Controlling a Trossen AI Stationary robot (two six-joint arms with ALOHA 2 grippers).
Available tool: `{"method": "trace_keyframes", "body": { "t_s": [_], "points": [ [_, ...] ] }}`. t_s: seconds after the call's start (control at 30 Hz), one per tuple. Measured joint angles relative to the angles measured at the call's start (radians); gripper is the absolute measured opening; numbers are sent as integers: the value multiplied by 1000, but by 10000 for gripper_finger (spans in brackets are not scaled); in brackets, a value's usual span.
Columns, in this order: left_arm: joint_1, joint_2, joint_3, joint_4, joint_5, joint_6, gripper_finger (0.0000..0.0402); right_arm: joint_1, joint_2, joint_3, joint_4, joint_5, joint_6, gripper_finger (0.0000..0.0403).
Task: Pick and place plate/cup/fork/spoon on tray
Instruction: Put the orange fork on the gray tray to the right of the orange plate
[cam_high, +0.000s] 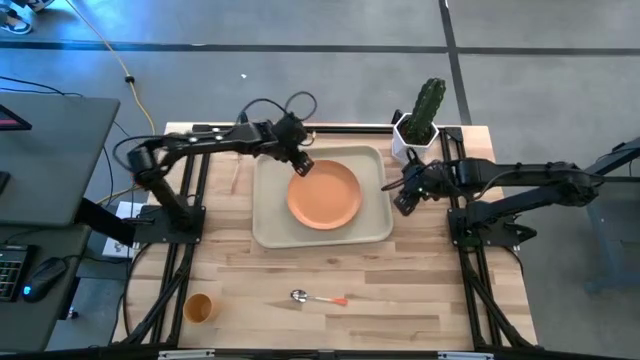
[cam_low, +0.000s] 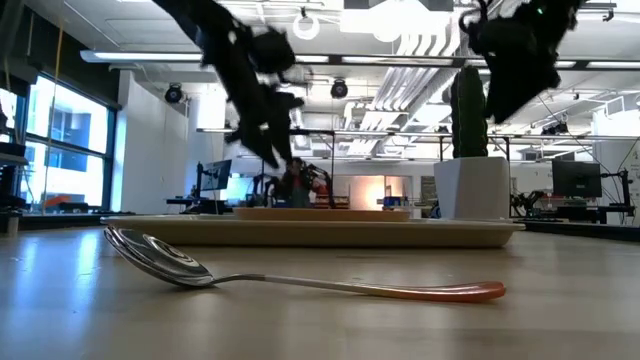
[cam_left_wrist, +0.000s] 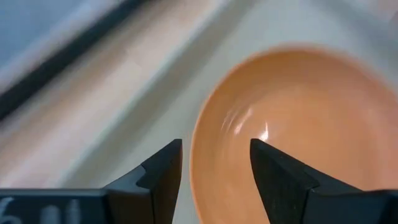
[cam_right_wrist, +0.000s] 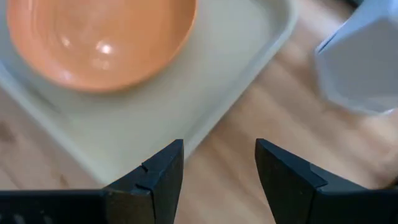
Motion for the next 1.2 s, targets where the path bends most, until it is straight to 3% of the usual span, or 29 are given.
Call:
{"method": "trace_keyframes", "body": {
  "t_s": [0.2, 0.43, 0.8, 0.9, 1.03, 1.2],
  "points": [
    [-110, -149, 1, 70, -144, -73, 171, 10, -21, -191, 269, -167, 89, 190],
    [-312, -194, 2, 93, -271, -116, 170, 93, -5, -310, 447, -206, 190, 190],
    [-603, -238, 2, -107, -474, -501, 169, 341, 23, -309, 609, -65, 242, 190],
    [-657, -237, 1, -258, -479, -648, 169, 389, 93, -308, 724, -5, 198, 190],
    [-691, -249, 0, -411, -444, -720, 169, 411, 228, -299, 947, -65, 186, 190],
    [-707, -307, 0, -544, -487, -652, 169, 458, 432, -141, 890, -2, 256, 190]
  ]
}}
